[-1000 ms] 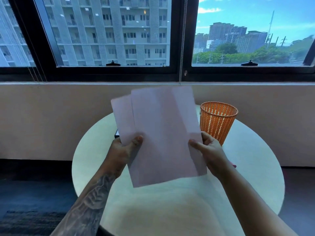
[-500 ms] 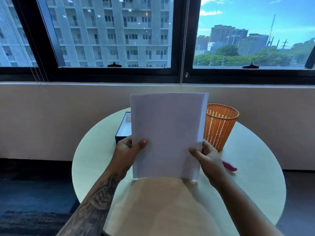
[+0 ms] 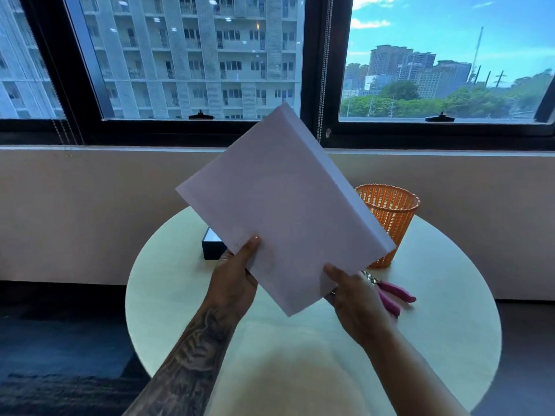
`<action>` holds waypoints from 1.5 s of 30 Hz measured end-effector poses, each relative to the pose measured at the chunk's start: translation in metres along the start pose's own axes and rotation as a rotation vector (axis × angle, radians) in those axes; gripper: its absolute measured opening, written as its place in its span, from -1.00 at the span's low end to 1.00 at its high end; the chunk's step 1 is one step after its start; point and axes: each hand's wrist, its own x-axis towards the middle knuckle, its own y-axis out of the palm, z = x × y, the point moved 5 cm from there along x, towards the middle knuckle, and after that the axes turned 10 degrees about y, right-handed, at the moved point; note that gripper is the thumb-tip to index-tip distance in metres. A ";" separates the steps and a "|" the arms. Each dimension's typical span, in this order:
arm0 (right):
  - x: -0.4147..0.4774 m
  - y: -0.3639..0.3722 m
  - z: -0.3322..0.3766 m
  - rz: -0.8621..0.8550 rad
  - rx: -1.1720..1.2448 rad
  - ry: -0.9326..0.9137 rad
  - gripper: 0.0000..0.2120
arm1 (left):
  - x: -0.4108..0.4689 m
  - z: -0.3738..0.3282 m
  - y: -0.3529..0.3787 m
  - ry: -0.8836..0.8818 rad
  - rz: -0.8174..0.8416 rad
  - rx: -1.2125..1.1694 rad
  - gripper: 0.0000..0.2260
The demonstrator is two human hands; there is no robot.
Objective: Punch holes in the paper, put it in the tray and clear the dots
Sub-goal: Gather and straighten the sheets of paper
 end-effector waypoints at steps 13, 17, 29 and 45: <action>0.005 -0.026 0.065 -0.078 -0.461 -0.213 -0.75 | 0.042 -0.079 -0.054 0.096 0.287 0.545 -0.74; 0.007 -0.011 0.085 -0.112 -0.469 -0.302 -0.87 | 0.044 -0.086 -0.034 0.299 0.149 0.563 -0.85; 0.006 -0.031 0.029 -0.143 -0.433 -0.214 -0.64 | 0.013 -0.034 -0.075 0.287 -0.061 0.685 -0.84; 0.008 -0.041 -0.001 -0.129 -0.689 -0.112 -0.84 | 0.001 -0.001 -0.107 0.198 -0.139 0.771 -0.90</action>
